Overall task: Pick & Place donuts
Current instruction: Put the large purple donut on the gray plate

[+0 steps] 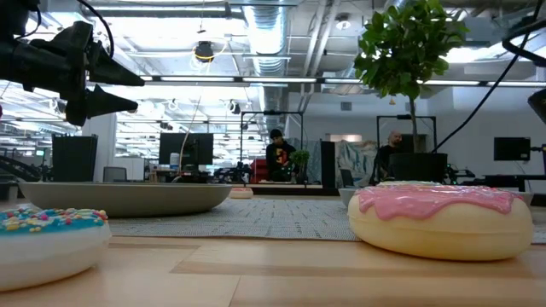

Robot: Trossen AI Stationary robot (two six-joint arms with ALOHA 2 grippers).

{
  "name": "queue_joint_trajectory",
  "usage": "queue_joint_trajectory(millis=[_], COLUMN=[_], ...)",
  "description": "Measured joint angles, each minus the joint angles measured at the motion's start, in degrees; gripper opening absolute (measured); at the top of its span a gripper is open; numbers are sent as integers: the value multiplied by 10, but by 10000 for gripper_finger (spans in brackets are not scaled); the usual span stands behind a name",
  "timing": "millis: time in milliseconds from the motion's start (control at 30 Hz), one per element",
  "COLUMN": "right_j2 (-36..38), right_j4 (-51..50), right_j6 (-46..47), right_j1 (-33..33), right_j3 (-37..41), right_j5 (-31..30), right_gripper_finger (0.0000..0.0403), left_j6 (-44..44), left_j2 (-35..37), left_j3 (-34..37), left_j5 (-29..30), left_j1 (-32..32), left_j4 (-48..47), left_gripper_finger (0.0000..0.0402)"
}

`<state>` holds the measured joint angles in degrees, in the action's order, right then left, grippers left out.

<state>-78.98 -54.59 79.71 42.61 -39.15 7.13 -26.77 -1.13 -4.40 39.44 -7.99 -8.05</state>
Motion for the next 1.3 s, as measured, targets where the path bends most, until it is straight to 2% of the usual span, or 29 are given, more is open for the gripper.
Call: queue_joint_trajectory(millis=[433,833,1300], right_j2=[-6,-73,-62], right_j4=[10,15,26], right_j6=[-8,-32,-62], right_j1=[0,-1,-1], right_j3=[5,2,5], right_j5=[-43,-17,-15], right_gripper_finger=[190,192,178], left_j6=[0,0,0], left_j2=[0,0,0], left_j3=[0,0,0], left_j5=[1,3,3], left_j1=[0,0,0], left_j4=[0,0,0], left_gripper_finger=[298,298,298])
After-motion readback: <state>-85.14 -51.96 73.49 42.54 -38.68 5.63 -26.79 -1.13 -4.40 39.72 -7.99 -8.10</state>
